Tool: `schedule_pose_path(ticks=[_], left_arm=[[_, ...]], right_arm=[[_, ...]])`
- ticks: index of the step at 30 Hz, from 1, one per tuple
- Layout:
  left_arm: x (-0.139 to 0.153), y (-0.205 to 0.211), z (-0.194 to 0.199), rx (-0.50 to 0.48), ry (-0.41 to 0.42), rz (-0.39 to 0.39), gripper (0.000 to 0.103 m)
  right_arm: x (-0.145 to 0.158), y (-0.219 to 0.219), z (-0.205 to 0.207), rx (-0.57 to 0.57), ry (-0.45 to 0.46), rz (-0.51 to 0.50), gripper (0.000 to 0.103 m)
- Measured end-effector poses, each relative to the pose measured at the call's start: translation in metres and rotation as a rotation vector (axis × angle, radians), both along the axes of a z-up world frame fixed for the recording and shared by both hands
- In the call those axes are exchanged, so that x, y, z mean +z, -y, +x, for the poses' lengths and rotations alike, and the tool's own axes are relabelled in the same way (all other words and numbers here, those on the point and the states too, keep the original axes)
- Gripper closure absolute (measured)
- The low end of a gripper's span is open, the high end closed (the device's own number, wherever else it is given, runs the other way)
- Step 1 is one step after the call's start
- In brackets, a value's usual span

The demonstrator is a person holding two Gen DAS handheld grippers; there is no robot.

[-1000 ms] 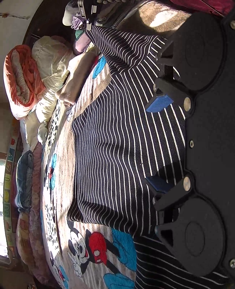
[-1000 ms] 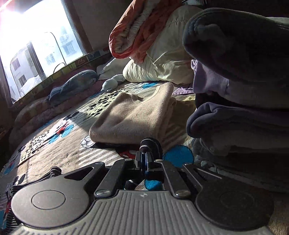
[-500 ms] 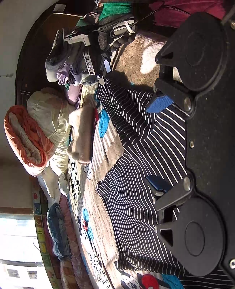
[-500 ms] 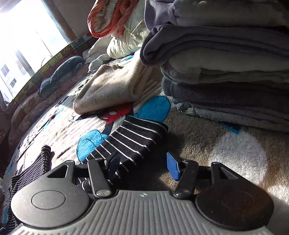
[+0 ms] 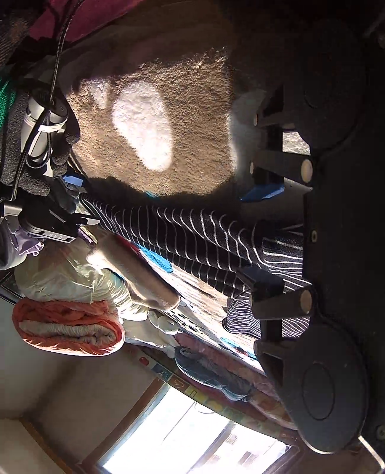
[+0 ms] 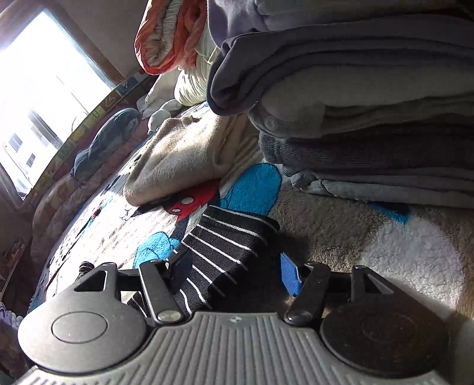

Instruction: Fold clothes

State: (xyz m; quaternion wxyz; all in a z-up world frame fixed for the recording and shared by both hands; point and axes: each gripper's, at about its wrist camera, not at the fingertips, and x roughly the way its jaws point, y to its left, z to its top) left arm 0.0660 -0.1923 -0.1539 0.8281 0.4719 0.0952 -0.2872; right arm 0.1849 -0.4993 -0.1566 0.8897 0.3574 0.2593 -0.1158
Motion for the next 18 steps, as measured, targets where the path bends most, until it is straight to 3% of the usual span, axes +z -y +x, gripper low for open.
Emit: schedule_pose_path(ticks=[2,4,5,6,7,8,9,11,13,16,17,18], left_arm=[[-0.003,0.004,0.000,0.008,0.016,0.014,0.054],[-0.007,0.007,-0.003,0.014,0.034,0.030,0.057],[-0.008,0.009,-0.003,0.020,0.038,0.036,0.057],[-0.009,0.011,-0.002,0.027,0.034,0.038,0.064],[-0.009,0.013,0.001,0.036,0.018,0.031,0.071],[-0.009,0.015,0.005,0.049,0.005,0.020,0.094],[-0.007,0.016,0.008,0.061,-0.002,-0.001,0.099],[0.007,0.014,0.010,0.056,-0.049,-0.069,0.100],[0.021,0.010,0.015,0.053,-0.159,-0.140,0.100],[0.013,0.007,0.028,0.058,-0.272,-0.162,0.100],[0.014,0.006,0.026,0.044,-0.262,-0.160,0.099],[0.014,0.005,0.025,0.029,-0.252,-0.157,0.092]], right_arm=[[0.000,0.001,0.004,0.007,-0.003,-0.020,0.045],[0.000,0.002,0.009,0.014,-0.006,-0.039,0.058],[0.000,0.003,0.011,0.016,-0.007,-0.047,0.072],[0.000,0.004,0.013,0.017,-0.007,-0.053,0.082],[0.001,0.004,0.014,0.019,-0.004,-0.068,0.086],[0.003,0.002,0.015,0.020,0.001,-0.087,0.092],[0.004,0.001,0.015,0.022,0.006,-0.107,0.095],[0.009,-0.002,0.017,0.025,0.010,-0.147,0.095],[0.014,-0.006,0.019,0.029,0.002,-0.192,0.095],[0.022,-0.012,0.022,0.035,-0.011,-0.259,0.093],[0.025,-0.014,0.023,0.037,-0.016,-0.282,0.083],[0.027,-0.016,0.023,0.039,-0.020,-0.304,0.066]])
